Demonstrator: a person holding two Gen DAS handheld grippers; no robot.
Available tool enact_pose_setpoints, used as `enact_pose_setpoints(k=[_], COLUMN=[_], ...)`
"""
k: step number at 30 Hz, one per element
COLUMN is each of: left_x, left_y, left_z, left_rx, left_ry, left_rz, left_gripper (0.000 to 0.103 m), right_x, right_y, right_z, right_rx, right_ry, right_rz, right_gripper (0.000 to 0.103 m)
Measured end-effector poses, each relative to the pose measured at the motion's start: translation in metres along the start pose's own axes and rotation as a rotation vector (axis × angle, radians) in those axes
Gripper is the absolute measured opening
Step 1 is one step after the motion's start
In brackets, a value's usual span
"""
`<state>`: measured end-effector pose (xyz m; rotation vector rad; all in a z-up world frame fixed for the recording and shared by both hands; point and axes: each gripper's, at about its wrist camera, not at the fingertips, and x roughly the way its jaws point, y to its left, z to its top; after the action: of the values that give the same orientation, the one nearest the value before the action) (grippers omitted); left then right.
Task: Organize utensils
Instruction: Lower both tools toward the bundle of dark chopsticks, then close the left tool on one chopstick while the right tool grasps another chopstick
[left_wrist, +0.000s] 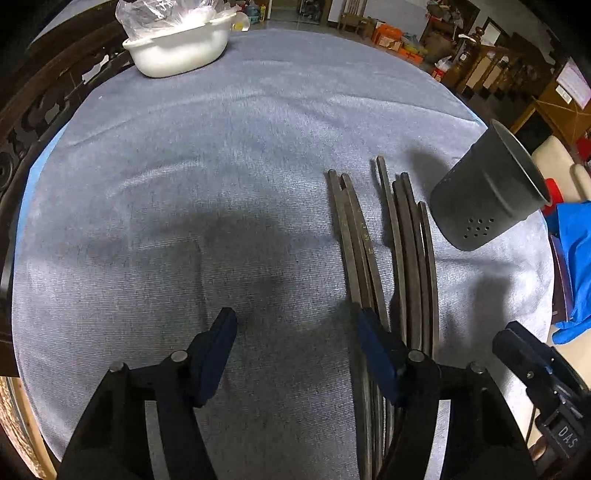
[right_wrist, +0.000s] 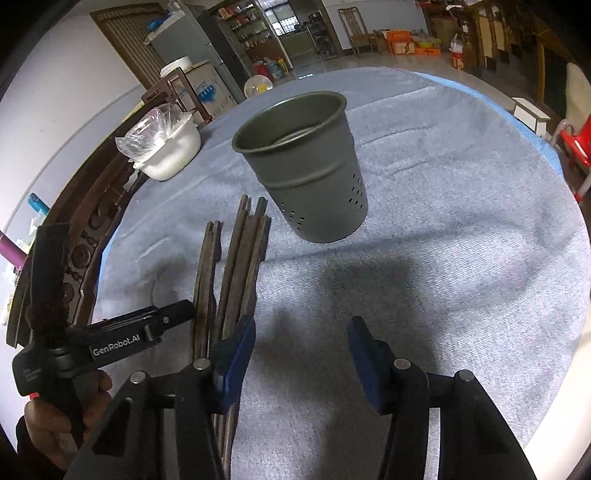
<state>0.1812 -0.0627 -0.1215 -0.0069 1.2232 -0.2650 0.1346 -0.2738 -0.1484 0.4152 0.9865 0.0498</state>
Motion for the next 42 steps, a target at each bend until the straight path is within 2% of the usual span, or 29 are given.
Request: enact_pose_setpoints(k=[6, 8, 9, 16, 20, 22, 25, 28, 31, 33, 34, 35, 36, 38, 40, 42], left_x=[0.005, 0.006, 0.005, 0.003, 0.001, 0.000, 0.000, -0.001, 0.004, 0.005, 0.005, 0.004, 0.004, 0.002, 0.001, 0.001], left_y=[-0.002, 0.001, 0.004, 0.020, 0.031, 0.035, 0.033, 0.033, 0.028, 0.023, 0.022, 0.020, 0.020, 0.025, 0.031, 0.038], left_z=[0.000, 0.001, 0.001, -0.001, -0.001, 0.000, 0.000, 0.003, 0.008, 0.009, 0.009, 0.010, 0.010, 0.012, 0.016, 0.018], left_rx=[0.016, 0.014, 0.011, 0.015, 0.001, -0.001, 0.011, -0.001, -0.003, 0.017, 0.023, 0.029, 0.033, 0.025, 0.016, 0.017], left_ry=[0.013, 0.018, 0.021, 0.037, 0.047, 0.053, 0.064, 0.070, 0.071, 0.069, 0.069, 0.071, 0.072, 0.073, 0.092, 0.123], left_rz=[-0.021, -0.023, -0.023, -0.037, -0.067, -0.072, -0.063, -0.060, -0.068, -0.045, -0.037, -0.028, -0.026, -0.038, -0.102, -0.128], left_gripper=[0.069, 0.069, 0.069, 0.069, 0.069, 0.069, 0.069, 0.069, 0.069, 0.069, 0.068, 0.066, 0.062, 0.053, 0.029, 0.024], right_x=[0.010, 0.013, 0.015, 0.032, 0.051, 0.052, 0.048, 0.046, 0.048, 0.053, 0.054, 0.056, 0.057, 0.057, 0.054, 0.051], right_y=[0.014, 0.018, 0.020, 0.036, 0.042, 0.039, 0.034, 0.025, 0.029, 0.035, 0.038, 0.038, 0.038, 0.035, 0.031, 0.030], right_z=[0.005, 0.006, 0.007, 0.012, 0.011, 0.010, 0.009, 0.011, 0.013, 0.013, 0.014, 0.016, 0.017, 0.019, 0.018, 0.016], right_rx=[-0.038, -0.048, -0.052, -0.058, -0.050, -0.030, -0.055, -0.022, -0.036, -0.066, -0.084, -0.089, -0.084, -0.065, -0.061, -0.062], right_ry=[0.012, 0.014, 0.021, 0.045, 0.092, 0.094, 0.087, 0.097, 0.095, 0.111, 0.107, 0.115, 0.124, 0.134, 0.153, 0.178], right_rz=[0.008, 0.016, 0.023, 0.039, 0.008, 0.013, -0.058, -0.041, -0.037, -0.057, -0.082, -0.091, -0.080, -0.071, -0.074, -0.080], right_gripper=[0.056, 0.041, 0.040, 0.040, 0.032, 0.032, 0.032, 0.032, 0.032, 0.031, 0.024, 0.014, 0.009, 0.008, 0.008, 0.008])
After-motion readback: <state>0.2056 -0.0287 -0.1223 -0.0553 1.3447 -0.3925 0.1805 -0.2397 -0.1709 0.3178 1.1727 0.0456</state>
